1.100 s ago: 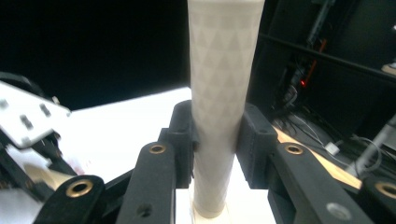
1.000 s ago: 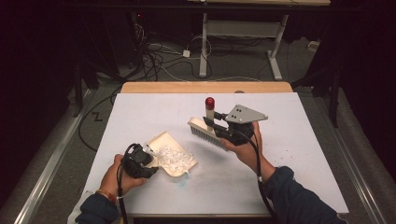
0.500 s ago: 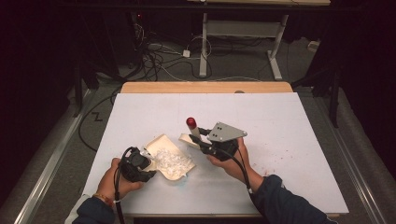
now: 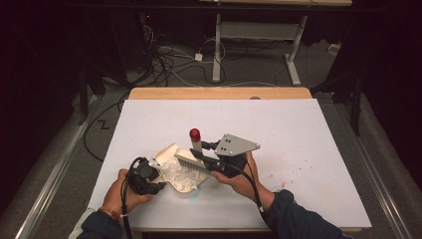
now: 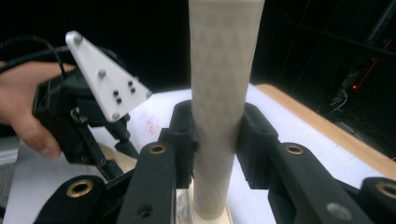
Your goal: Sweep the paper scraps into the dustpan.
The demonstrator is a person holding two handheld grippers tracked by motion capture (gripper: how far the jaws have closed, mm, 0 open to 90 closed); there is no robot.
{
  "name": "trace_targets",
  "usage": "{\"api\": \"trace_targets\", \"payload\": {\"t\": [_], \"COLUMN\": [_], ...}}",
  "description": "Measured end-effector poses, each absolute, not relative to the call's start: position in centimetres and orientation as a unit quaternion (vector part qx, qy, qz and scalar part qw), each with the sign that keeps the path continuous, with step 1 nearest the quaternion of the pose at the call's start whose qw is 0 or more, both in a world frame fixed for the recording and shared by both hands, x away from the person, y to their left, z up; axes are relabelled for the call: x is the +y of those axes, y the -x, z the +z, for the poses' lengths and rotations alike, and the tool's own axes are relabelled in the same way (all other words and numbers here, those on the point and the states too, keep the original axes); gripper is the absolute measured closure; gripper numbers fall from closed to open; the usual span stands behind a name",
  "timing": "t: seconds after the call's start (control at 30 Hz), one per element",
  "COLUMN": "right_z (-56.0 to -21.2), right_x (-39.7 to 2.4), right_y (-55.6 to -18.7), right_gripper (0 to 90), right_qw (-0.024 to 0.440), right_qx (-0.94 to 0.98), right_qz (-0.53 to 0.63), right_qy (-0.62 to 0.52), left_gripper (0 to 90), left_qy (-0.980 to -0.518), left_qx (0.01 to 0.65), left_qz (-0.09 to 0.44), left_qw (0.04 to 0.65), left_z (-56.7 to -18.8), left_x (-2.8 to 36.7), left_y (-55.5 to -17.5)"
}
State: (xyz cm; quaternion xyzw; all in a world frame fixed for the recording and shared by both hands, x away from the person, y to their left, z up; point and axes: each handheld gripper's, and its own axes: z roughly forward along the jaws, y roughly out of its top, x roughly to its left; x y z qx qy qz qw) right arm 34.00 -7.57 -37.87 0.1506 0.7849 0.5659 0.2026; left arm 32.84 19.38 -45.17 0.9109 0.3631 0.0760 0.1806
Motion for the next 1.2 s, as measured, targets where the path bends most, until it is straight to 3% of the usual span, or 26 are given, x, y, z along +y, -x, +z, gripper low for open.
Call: {"api": "trace_targets", "payload": {"t": [0.67, 1.2], "right_z": [-37.0, -38.4], "right_x": [-11.7, -7.5], "right_y": [-34.8, -34.1], "right_gripper": [70.4, 70.5], "right_qw": [0.246, 0.213], "right_qx": [0.787, 0.809], "right_qz": [0.538, 0.530], "right_qy": [-0.176, -0.143], "left_gripper": [63.3, 63.3], "left_qy": [-0.910, -0.911], "left_qx": [0.366, 0.365], "left_qz": [0.075, 0.072], "left_qw": [0.180, 0.180], "left_z": [-45.1, -45.2], "left_x": [19.4, 19.8], "left_y": [-32.8, -32.7]}}
